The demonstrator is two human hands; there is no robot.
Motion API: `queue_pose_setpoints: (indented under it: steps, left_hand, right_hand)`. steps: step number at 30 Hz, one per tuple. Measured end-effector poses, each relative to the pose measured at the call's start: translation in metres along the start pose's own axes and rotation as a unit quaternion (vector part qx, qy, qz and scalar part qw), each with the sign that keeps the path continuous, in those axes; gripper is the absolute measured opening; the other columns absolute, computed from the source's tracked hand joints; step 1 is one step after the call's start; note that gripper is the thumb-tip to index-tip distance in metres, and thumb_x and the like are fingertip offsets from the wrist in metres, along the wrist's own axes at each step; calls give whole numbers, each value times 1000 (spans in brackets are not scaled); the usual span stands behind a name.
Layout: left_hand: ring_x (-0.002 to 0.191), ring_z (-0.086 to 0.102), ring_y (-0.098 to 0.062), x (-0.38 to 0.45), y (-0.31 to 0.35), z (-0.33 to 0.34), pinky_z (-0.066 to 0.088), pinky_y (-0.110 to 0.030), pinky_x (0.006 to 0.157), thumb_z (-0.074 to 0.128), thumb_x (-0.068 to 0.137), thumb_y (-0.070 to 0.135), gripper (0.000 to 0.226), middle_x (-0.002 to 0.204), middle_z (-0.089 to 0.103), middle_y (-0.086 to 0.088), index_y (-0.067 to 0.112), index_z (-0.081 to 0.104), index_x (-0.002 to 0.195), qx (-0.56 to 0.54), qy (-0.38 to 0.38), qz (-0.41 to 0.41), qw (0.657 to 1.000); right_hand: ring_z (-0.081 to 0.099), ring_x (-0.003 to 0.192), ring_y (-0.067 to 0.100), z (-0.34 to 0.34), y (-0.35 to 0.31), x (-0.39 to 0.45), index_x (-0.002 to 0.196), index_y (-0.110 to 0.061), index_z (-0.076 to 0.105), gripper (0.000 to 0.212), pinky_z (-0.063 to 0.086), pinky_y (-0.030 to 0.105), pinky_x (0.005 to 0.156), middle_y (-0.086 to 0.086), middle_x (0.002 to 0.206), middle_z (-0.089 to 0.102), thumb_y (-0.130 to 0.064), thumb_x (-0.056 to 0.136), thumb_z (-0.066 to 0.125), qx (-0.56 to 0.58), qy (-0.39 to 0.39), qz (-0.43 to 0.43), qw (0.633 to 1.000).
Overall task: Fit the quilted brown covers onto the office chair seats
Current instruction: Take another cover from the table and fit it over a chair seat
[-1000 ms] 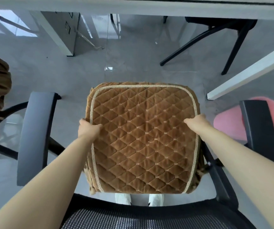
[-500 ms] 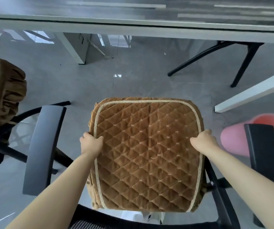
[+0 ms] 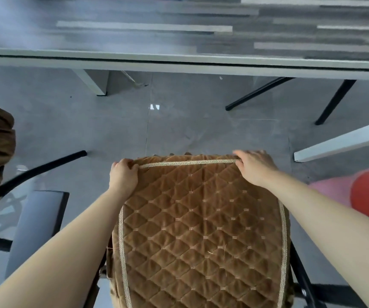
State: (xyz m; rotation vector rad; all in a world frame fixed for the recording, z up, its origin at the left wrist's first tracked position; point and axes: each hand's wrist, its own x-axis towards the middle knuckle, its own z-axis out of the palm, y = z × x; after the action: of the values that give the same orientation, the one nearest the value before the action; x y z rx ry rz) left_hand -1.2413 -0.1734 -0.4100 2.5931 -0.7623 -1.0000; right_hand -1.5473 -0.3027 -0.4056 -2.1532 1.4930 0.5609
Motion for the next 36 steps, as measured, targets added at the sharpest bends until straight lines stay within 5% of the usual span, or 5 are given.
queue_pose_setpoints:
  steps: [3,11,24,29,36]
  left_hand:
    - [117,51,-35,0,0,-3,36,-33,101,55,95,18,31,132,45,-16,7,61,124,-15,26,2,1000]
    - [112,51,-29,4,21,10,33,-27,86,56,95,15,19,124,48,-9,11,65,111,-19,33,66,997]
    - [107,55,-32,4,3,10,43,-37,89,55,95,16,17,115,61,-11,12,66,107,15,69,50,996]
    - [105,57,-37,11,6,9,46,-38,88,51,95,10,22,110,66,-17,10,71,105,22,77,39,996]
    - [103,59,-39,14,9,12,46,-35,88,51,94,7,26,108,69,-20,7,74,105,22,98,42,994]
  right_hand:
    - [54,111,30,-2,-3,7,126,-25,53,29,48,47,93,4,125,59,-31,98,47,35,-15,0,999]
    - [58,90,35,22,21,-24,112,-16,62,23,50,43,75,10,100,62,-25,92,57,-32,146,18,989]
    - [59,107,33,25,12,-19,121,-15,62,29,47,45,90,10,114,66,-24,94,57,74,167,-16,983]
    - [50,116,46,35,24,-19,130,-11,47,49,46,56,92,19,130,51,-46,97,41,124,106,179,970]
    - [52,115,45,39,43,-20,130,-5,50,35,45,49,96,23,128,55,-16,98,44,198,122,166,958]
